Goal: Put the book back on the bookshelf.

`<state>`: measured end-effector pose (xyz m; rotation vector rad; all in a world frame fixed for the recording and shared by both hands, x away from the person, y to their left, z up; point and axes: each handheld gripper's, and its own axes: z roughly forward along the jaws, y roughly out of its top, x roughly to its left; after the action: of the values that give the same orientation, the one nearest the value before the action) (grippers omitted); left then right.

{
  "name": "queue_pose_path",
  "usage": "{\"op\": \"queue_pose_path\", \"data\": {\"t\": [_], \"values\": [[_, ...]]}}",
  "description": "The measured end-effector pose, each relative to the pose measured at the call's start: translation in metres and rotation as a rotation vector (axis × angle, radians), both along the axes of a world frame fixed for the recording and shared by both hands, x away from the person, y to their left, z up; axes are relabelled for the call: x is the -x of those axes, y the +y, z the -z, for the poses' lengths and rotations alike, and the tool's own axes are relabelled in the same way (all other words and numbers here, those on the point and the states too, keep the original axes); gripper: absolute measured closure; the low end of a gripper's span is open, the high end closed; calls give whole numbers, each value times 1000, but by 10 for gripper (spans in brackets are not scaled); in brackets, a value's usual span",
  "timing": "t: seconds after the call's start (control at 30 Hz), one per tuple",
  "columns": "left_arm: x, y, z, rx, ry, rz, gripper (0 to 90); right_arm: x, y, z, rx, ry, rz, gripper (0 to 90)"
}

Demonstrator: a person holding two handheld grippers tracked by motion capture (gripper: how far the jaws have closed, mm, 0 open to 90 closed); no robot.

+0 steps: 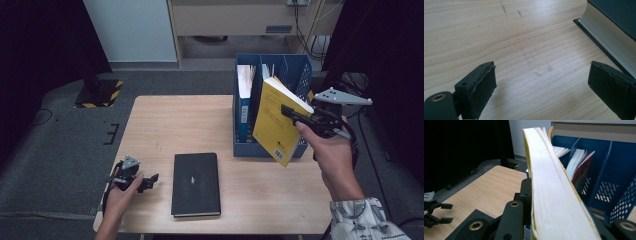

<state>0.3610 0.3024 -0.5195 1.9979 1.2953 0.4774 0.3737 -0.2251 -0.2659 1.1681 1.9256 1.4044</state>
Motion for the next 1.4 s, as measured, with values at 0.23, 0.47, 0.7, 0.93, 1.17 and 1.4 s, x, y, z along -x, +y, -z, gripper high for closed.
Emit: {"op": "queue_pose_path", "data": {"t": [0.23,0.47,0.7,0.93,1.17,1.4], "values": [[1,-2,0,-9,0,11,75,3,-11,8,19,11,33,751],[1,-2,-2,-17,-6,13,75,3,-26,19,48,33,74,751],[1,-2,-2,-17,-2,13,75,-3,-34,21,47,37,104,751],[1,-1,-2,-2,-7,0,75,-17,-33,20,58,40,134,751],[1,0,-2,0,-8,-1,75,-31,-31,23,71,40,165,751],[1,0,-3,-5,-11,0,75,-45,-27,24,89,48,181,751]]}}
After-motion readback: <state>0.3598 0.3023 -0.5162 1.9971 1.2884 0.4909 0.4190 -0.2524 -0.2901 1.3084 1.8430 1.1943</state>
